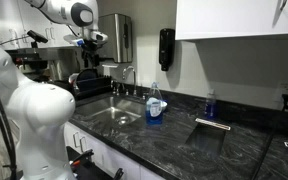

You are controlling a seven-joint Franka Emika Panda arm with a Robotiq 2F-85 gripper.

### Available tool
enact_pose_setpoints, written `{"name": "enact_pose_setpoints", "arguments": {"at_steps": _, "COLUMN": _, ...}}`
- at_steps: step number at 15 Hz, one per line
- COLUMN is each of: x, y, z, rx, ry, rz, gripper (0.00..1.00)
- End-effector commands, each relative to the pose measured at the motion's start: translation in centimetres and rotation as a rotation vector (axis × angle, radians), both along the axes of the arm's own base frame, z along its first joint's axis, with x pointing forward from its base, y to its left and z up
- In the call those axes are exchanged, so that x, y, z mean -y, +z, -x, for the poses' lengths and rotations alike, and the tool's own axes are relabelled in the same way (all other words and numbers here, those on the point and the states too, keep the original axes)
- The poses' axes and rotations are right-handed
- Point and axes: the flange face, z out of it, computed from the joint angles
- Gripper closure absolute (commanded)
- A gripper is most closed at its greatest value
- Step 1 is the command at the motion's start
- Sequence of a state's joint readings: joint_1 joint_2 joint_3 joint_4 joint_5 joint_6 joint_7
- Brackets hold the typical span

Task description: Move the dishwashing liquid to the front of the counter

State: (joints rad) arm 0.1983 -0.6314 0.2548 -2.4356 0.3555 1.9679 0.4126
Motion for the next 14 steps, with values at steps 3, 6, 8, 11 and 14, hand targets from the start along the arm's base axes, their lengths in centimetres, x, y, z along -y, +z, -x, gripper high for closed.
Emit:
{"name": "enact_pose_setpoints", "arguments": {"at_steps": 3, "x": -0.2, "y": -0.4, "z": -0.2, "rx": -0.005, "ry": -0.079, "rz": 0.031, "gripper": 0.0}}
{"name": "enact_pose_setpoints", "arguments": {"at_steps": 6, "x": -0.9, "y": -1.8, "z": -0.6, "rx": -0.018, "ry": -0.275, "rz": 0.05, "gripper": 0.0}}
{"name": "enact_pose_setpoints", "arguments": {"at_steps": 8, "x": -1.1, "y": -2.9, "z": -1.0, "rx": 0.004, "ry": -0.384, "rz": 0.057, "gripper": 0.0}}
{"name": "enact_pose_setpoints", "arguments": {"at_steps": 11, "x": -0.4, "y": -4.5, "z": -1.7, "rx": 0.044, "ry": -0.549, "rz": 0.081, "gripper": 0.0}}
{"name": "enact_pose_setpoints", "arguments": {"at_steps": 14, "x": 1.5, "y": -6.3, "z": -2.8, "rx": 0.108, "ry": -0.705, "rz": 0.112, "gripper": 0.0}}
